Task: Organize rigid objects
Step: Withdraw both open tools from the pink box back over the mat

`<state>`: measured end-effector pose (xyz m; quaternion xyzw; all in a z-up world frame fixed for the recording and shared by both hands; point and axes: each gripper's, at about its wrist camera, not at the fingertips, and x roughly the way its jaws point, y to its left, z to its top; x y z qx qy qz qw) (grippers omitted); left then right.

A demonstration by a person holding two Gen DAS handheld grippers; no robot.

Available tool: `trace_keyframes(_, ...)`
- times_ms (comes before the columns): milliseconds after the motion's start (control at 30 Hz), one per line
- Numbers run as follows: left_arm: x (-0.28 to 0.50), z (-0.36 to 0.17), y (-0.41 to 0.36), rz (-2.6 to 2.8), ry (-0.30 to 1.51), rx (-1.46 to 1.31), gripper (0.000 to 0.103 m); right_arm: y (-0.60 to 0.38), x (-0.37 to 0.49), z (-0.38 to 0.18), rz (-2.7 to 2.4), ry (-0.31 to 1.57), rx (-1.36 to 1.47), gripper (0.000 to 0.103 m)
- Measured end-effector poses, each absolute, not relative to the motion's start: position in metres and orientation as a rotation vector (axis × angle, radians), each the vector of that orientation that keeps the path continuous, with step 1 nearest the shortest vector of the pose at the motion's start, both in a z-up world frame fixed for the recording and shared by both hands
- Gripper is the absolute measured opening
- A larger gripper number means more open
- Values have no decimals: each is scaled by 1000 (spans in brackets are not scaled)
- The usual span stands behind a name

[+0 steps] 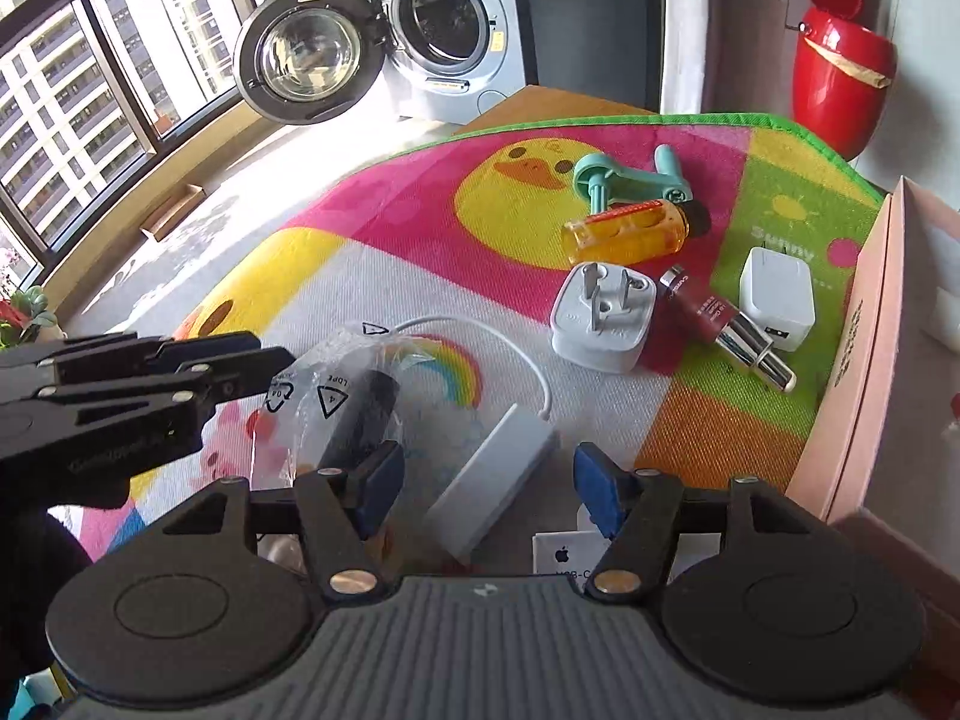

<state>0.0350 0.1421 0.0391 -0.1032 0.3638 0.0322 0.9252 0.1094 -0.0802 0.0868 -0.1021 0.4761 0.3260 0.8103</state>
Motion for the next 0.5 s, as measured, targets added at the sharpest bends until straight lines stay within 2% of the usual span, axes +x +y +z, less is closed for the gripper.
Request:
trace_keyframes(200,33,41,140,70,751,-197,29,-137,61,124,557,773,-328,64)
trace_keyframes(267,33,42,138,59,749,-205,29,-170,67,136,420,720,-328,61)
trace_keyframes(367,33,42,131,34,745,-216,29,-226,84,144,108,617,-339,61)
trace_keyframes(500,35,38,122,20,752,-222,29,-282,108,133,-103,583,-413,61)
